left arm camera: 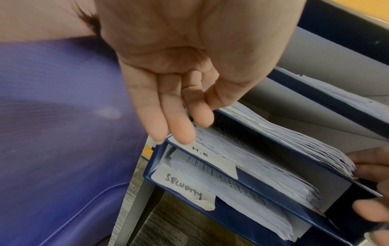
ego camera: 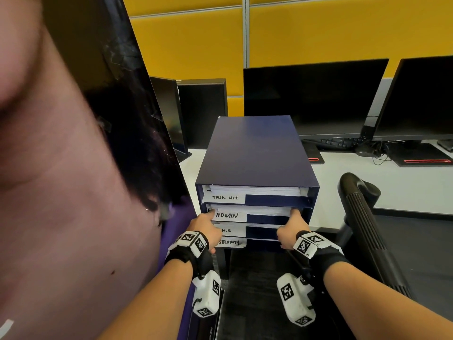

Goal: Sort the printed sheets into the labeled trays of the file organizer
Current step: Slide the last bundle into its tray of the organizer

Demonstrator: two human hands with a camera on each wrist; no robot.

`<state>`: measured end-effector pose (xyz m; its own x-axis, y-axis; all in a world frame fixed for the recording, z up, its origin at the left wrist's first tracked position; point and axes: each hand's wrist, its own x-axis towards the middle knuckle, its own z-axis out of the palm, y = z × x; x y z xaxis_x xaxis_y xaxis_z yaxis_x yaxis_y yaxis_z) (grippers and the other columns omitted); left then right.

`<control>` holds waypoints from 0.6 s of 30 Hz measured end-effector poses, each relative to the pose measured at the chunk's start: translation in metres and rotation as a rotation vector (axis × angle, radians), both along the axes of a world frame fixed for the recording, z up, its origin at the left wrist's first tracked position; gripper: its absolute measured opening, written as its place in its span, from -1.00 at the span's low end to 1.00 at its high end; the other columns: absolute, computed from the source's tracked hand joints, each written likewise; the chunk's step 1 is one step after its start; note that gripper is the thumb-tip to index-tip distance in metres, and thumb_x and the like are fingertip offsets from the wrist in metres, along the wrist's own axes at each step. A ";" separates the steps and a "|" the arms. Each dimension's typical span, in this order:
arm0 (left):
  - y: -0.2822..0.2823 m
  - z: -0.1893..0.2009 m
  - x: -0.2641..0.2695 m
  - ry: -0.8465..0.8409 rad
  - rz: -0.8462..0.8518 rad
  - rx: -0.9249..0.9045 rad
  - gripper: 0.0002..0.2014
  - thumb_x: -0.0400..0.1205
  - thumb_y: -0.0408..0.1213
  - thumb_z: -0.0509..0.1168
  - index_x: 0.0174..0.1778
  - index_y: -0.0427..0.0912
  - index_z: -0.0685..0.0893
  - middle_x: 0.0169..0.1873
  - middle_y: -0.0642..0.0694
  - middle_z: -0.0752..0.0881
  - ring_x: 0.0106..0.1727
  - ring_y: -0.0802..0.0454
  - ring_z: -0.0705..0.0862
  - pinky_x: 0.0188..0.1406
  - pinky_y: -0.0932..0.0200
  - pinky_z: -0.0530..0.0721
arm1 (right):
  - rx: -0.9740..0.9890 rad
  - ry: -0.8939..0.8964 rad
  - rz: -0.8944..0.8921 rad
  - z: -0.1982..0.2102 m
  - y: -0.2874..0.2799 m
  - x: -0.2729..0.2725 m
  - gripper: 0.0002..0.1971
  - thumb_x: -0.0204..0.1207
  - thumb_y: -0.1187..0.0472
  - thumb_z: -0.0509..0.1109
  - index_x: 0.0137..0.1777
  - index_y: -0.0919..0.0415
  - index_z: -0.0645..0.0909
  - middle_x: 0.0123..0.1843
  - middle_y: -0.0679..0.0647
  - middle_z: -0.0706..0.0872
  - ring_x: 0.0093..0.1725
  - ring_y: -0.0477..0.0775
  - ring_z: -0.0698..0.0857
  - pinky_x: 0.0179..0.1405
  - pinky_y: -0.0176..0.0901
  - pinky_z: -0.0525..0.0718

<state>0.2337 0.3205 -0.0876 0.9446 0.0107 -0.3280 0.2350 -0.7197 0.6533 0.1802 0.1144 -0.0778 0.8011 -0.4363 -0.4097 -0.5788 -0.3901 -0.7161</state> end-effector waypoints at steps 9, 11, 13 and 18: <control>0.004 0.003 -0.002 0.015 -0.033 -0.022 -0.30 0.51 -0.44 0.10 0.55 0.24 0.31 0.29 -0.28 0.66 -0.63 -0.05 0.61 -0.71 0.32 0.53 | -0.145 0.013 0.073 0.006 -0.002 -0.005 -0.40 0.47 0.37 0.26 0.51 0.24 0.17 0.02 0.14 0.46 0.21 0.30 0.64 0.15 0.01 0.65; 0.004 0.003 -0.002 0.022 -0.042 -0.025 -0.29 0.52 -0.45 0.10 0.57 0.24 0.27 0.29 -0.27 0.66 -0.63 -0.04 0.62 -0.71 0.31 0.53 | -0.117 0.023 0.080 0.009 -0.001 -0.007 -0.42 0.48 0.37 0.25 0.48 0.15 0.17 0.09 0.11 0.46 0.19 0.29 0.61 0.19 -0.02 0.62; 0.004 0.002 -0.002 0.025 -0.055 -0.010 -0.28 0.53 -0.45 0.09 0.58 0.27 0.23 0.29 -0.27 0.65 -0.60 -0.04 0.63 -0.69 0.30 0.55 | -0.091 0.023 0.067 0.011 -0.001 -0.009 -0.45 0.48 0.38 0.25 0.43 0.07 0.19 0.13 0.11 0.42 0.11 0.22 0.56 0.28 0.02 0.58; 0.007 0.000 -0.005 0.052 -0.067 0.002 -0.25 0.56 -0.47 0.10 0.58 0.33 0.16 0.34 -0.30 0.61 -0.61 -0.03 0.64 -0.71 0.31 0.54 | -0.132 -0.016 0.079 0.012 -0.001 -0.012 -0.41 0.49 0.41 0.24 0.48 0.08 0.18 0.10 0.07 0.32 0.12 0.19 0.51 0.35 0.03 0.53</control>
<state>0.2287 0.3271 -0.0879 0.9248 -0.0507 -0.3771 0.2204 -0.7365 0.6396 0.1678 0.1132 -0.0656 0.8411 -0.4208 -0.3398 -0.5313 -0.5256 -0.6644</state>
